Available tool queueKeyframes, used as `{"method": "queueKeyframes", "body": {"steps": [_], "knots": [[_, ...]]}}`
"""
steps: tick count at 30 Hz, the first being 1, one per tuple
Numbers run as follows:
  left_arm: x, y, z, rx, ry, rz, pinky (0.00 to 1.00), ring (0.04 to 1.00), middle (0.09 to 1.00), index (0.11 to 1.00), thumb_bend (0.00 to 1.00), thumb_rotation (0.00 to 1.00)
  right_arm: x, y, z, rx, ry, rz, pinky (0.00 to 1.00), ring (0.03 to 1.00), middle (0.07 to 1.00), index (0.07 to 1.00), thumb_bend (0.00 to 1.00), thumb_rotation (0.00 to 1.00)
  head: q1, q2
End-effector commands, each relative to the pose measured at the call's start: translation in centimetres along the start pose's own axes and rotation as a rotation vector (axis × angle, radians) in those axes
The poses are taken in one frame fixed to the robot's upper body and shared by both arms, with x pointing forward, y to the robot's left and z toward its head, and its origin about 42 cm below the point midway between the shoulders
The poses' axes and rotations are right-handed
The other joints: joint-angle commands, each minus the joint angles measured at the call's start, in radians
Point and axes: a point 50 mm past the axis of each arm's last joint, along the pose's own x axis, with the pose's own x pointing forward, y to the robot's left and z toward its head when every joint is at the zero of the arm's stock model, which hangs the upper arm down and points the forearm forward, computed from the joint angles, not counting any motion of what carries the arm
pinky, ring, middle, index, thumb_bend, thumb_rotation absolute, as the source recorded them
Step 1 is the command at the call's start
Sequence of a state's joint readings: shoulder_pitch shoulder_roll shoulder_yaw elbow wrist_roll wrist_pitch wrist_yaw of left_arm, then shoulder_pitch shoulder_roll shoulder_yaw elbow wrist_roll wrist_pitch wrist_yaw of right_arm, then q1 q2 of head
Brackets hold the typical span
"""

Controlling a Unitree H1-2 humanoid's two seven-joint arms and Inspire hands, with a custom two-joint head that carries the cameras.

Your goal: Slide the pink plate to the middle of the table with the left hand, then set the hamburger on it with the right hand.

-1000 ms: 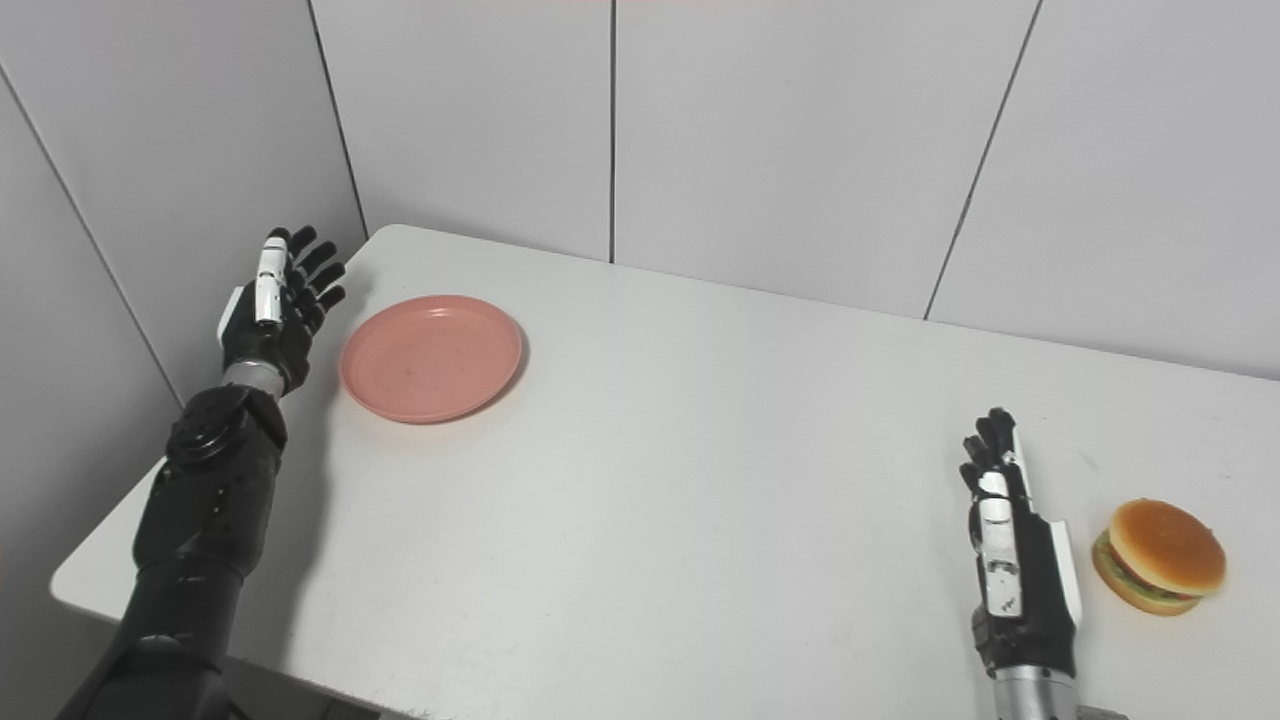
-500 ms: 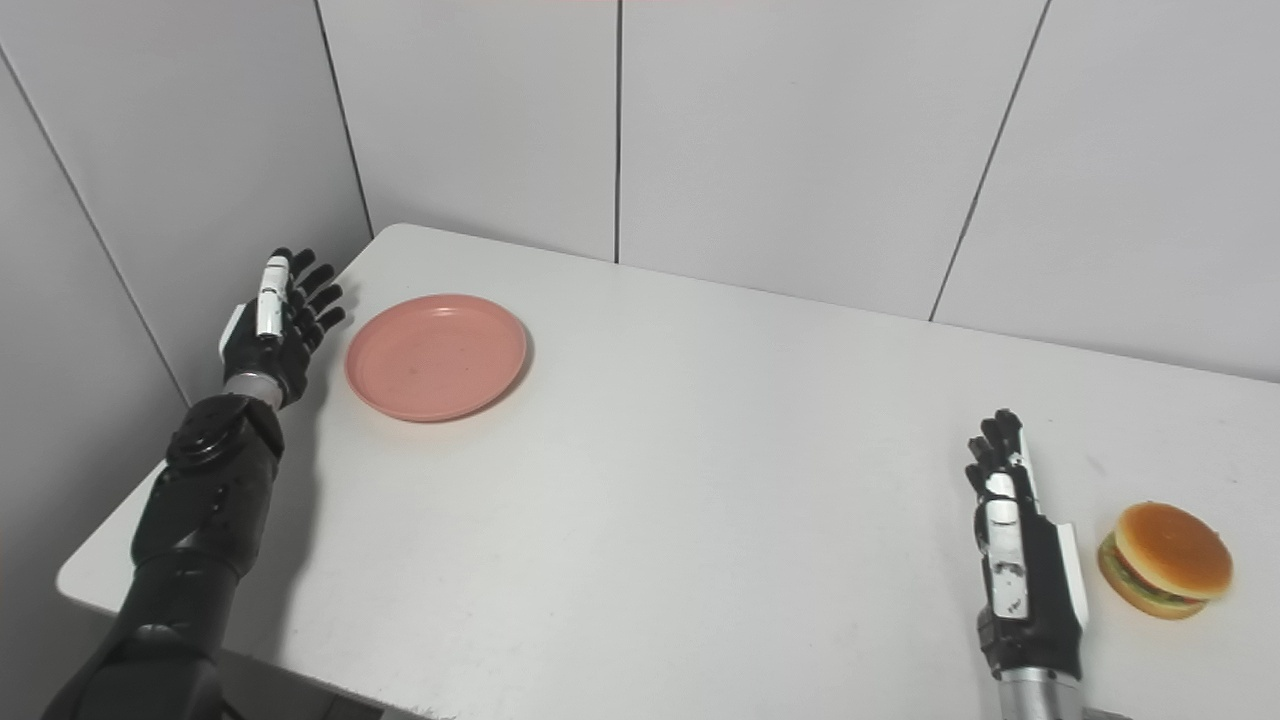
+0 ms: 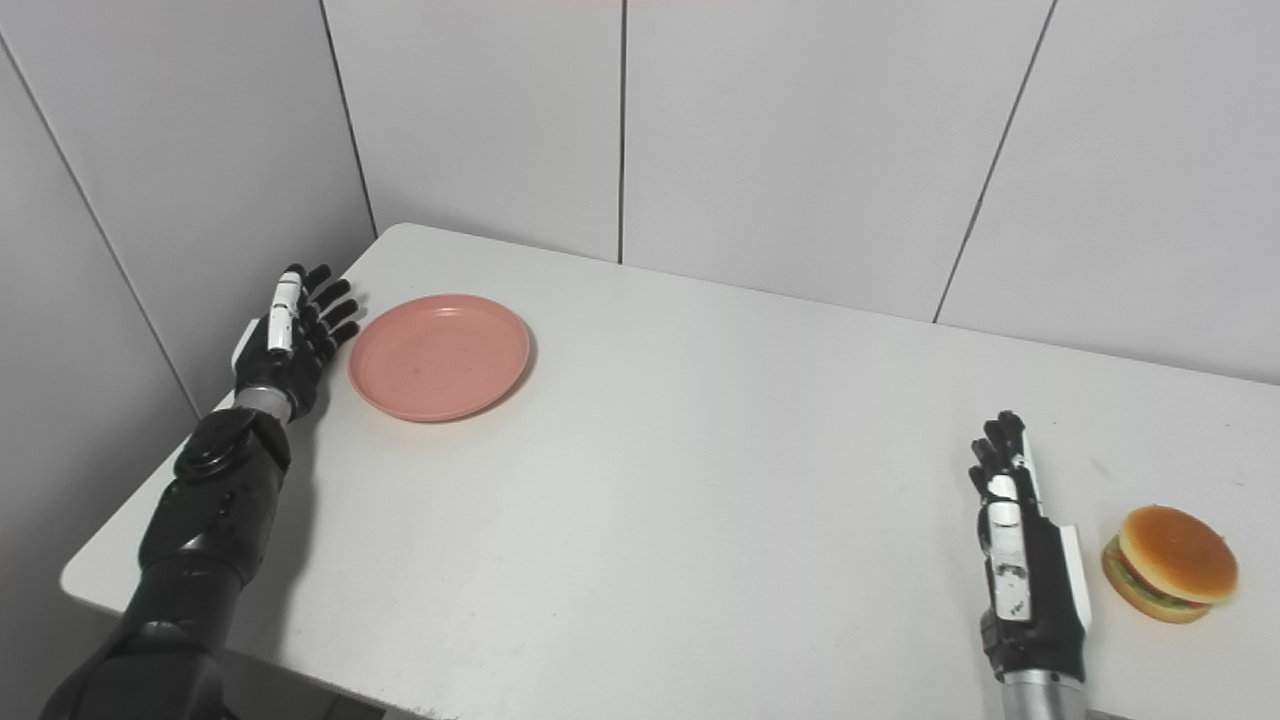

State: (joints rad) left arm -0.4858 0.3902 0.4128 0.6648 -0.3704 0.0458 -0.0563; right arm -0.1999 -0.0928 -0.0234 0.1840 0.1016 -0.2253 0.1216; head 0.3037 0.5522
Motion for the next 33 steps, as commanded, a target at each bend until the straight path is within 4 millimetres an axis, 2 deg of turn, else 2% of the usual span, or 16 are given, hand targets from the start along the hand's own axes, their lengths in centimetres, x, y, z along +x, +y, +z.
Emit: {"method": "queueKeyframes", "body": {"steps": [1, 14, 24, 29, 33], "knots": [[0.9, -1.6, 2.1, -0.024, -0.056, -0.037, 0.89, 0.879, 0.878, 0.877, 0.38, 1.0, -2.2, -0.1, -2.2, 0.007, 0.073, -0.018, 1.0, 0.983, 0.991, 0.998, 0.35, 1.0, 0.0, 0.002], [-0.5, -5.2, -0.4, -0.053, 0.023, -0.139, 0.89, 0.879, 0.885, 0.885, 0.37, 1.0, -2.2, 0.3, -2.1, 0.002, 0.075, -0.02, 1.0, 0.983, 0.987, 0.995, 0.32, 1.0, -0.011, 0.007], [-1.1, -7.7, -1.6, -0.107, 0.067, -0.185, 0.88, 0.875, 0.88, 0.878, 0.36, 1.0, -2.2, 0.5, -2.0, 0.011, 0.073, -0.02, 1.0, 0.98, 0.985, 0.992, 0.36, 1.0, -0.025, 0.017], [-1.4, -8.9, -2.2, -0.124, 0.103, -0.228, 0.88, 0.873, 0.878, 0.882, 0.35, 1.0, -2.2, 0.7, -1.8, 0.001, 0.078, -0.019, 1.0, 0.98, 0.985, 0.993, 0.33, 1.0, -0.038, 0.025], [-1.7, -9.9, -2.7, -0.128, 0.134, -0.27, 0.88, 0.872, 0.877, 0.878, 0.35, 1.0, -2.2, 0.9, -1.8, -0.001, 0.075, -0.018, 1.0, 0.983, 0.988, 0.997, 0.36, 1.0, -0.052, 0.033]]}}
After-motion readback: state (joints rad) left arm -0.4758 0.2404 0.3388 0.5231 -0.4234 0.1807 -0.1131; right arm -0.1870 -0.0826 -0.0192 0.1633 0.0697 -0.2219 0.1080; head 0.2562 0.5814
